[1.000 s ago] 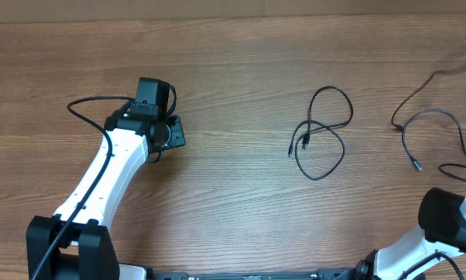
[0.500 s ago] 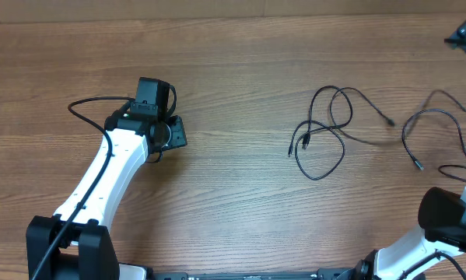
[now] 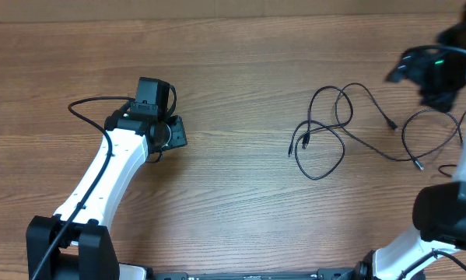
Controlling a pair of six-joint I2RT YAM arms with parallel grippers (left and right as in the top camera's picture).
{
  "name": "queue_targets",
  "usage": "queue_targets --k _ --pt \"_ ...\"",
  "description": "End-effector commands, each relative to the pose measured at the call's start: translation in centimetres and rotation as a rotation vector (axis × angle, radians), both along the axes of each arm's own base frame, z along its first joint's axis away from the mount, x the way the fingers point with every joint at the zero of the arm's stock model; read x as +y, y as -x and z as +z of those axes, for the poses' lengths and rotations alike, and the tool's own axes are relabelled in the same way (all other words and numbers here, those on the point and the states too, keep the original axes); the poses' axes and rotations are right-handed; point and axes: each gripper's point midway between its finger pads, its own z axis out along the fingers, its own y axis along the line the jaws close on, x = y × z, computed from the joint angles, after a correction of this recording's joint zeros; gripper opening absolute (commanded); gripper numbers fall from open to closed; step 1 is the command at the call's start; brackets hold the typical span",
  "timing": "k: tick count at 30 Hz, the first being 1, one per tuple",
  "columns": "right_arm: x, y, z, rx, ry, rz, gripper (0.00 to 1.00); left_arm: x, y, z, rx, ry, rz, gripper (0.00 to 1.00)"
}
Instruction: Untangle cables
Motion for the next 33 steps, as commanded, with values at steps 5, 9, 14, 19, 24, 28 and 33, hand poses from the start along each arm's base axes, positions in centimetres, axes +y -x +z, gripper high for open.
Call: queue_targets --k 5,9,14,19,24,28,33 --pt "7.7 0.7 -6.8 0.087 -0.044 0.229 0.80 -0.3 -0.1 0.0 0.001 0.001 -0.032 0.55" --pt "9.7 1.6 -10.9 0.141 -0.004 0.176 0.79 -0.4 -0.1 0.0 0.001 0.001 -0.032 0.55" --pt "12.8 1.7 -14.8 0.119 -0.008 0.170 0.66 -0.3 -0.1 0.0 0.001 0.001 -0.032 0.55" --pt "13.5 0.8 -17.6 0.043 0.094 0.117 0.63 -0.4 -0.1 -0.1 0.003 0.002 -0.032 0.55" --pt "14.5 -0.3 -18.8 -0.049 0.150 0.142 0.62 -0.3 0.0 -0.1 0.006 0.001 -0.032 0.55" --pt "15.2 -0.9 -19.2 -0.100 0.162 0.155 0.61 -0.3 0.0 -0.1 0.008 0.001 -0.032 0.55" --pt "15.2 -0.9 -19.8 -0.105 0.167 0.155 0.61 -0.3 0.2 -0.2 0.017 -0.001 -0.032 0.55"
